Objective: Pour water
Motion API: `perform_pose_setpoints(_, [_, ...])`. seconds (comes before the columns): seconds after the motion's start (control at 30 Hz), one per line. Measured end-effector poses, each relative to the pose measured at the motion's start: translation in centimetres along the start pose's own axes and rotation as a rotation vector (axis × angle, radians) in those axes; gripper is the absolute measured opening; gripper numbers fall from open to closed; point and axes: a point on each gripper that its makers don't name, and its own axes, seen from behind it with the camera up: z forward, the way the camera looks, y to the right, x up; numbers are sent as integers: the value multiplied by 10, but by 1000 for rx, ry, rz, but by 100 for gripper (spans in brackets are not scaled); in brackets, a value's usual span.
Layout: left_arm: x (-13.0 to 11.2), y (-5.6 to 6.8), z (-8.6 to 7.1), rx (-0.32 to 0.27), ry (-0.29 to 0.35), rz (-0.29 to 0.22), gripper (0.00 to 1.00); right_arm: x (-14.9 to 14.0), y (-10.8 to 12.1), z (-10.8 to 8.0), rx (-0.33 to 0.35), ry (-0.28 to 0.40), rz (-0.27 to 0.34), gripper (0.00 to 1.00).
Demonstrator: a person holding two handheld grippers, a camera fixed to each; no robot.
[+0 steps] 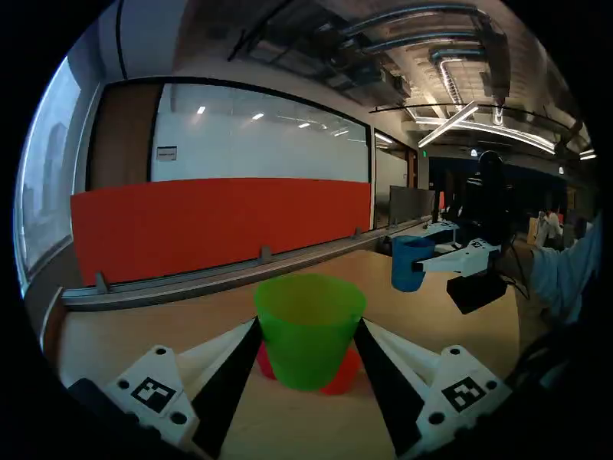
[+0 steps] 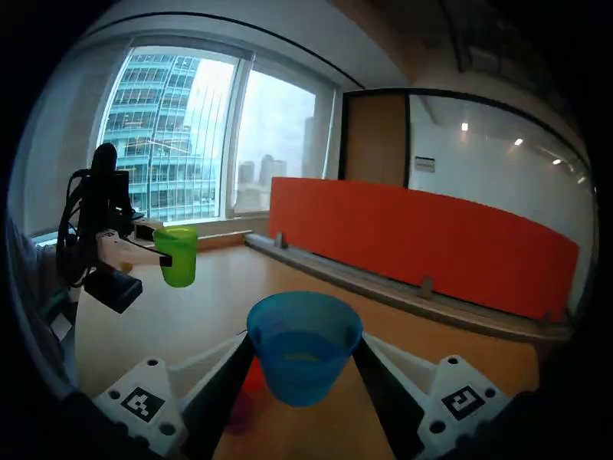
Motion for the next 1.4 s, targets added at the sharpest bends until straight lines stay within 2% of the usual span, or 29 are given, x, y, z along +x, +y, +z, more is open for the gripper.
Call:
perform_pose_setpoints(0.3, [7, 13, -3, -21, 11, 11, 84, 10, -2, -7, -6, 25, -20, 89])
perform_pose_setpoints(0.8, [3, 41, -3, -70, 9, 23, 84, 29, -8, -15, 4, 57, -83, 89])
perform_pose_setpoints(1.0, [-1, 52, -2, -91, 9, 17, 84, 39, -14, -17, 16, 65, -142, 89])
perform_pose_setpoints(1.4, [-6, 66, 1, -113, 16, 12, 84, 58, -24, -16, 34, 78, -267, 89])
